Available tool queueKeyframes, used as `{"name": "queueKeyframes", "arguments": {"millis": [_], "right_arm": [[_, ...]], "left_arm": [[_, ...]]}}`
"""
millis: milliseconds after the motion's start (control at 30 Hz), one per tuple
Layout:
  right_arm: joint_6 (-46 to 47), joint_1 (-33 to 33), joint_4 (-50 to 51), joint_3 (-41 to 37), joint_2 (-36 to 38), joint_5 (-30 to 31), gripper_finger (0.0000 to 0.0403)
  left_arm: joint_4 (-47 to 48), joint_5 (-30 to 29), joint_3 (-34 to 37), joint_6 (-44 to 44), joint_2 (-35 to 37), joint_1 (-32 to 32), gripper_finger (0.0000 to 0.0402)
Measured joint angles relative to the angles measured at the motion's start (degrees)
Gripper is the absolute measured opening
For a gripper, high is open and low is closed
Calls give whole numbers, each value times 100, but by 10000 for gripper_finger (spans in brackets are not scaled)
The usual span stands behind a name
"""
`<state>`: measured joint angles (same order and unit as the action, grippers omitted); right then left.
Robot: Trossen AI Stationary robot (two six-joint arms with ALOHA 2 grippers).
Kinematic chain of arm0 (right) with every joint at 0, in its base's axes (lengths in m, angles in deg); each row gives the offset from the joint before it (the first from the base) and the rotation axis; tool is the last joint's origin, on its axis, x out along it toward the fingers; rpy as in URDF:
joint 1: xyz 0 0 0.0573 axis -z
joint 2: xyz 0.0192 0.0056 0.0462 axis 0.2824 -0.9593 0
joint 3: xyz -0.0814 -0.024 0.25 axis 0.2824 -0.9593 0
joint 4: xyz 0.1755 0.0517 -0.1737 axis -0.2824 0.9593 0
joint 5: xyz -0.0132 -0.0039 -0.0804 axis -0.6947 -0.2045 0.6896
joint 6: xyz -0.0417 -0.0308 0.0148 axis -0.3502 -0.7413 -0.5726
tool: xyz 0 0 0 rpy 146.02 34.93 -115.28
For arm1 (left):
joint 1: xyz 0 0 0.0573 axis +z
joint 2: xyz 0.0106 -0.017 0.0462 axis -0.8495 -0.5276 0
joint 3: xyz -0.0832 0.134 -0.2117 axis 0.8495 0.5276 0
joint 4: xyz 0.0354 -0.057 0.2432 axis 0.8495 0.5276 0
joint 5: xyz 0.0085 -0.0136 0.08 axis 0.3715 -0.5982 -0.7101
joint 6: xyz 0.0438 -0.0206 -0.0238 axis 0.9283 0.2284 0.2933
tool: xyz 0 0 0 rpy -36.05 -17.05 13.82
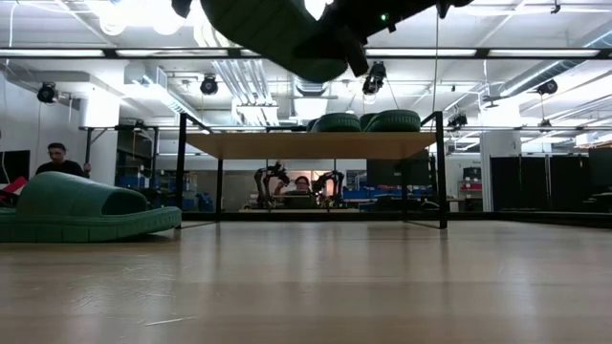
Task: Pick and place slides into the shelf
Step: Put the green slide on the shelf
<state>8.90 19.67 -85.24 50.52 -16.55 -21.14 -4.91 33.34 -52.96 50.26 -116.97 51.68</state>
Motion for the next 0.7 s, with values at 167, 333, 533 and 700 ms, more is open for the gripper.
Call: {"name": "queueKeyframes", "arguments": {"millis": [167, 333, 533, 700], "right_arm": [[303, 0, -31, 22, 163, 465, 181], [469, 2, -17, 96, 349, 897, 223], [1233, 6, -122, 109, 613, 2352, 223], [3088, 11, 192, 69, 990, 3657, 212]], "left_arm": [[-56, -176, 2, -14, 61, 2, 1], [-75, -815, 2, -24, 107, 4, 1], [-456, -1092, 0, -74, 218, -9, 1], [-1040, -1496, -39, -39, 399, -28, 0]]}}
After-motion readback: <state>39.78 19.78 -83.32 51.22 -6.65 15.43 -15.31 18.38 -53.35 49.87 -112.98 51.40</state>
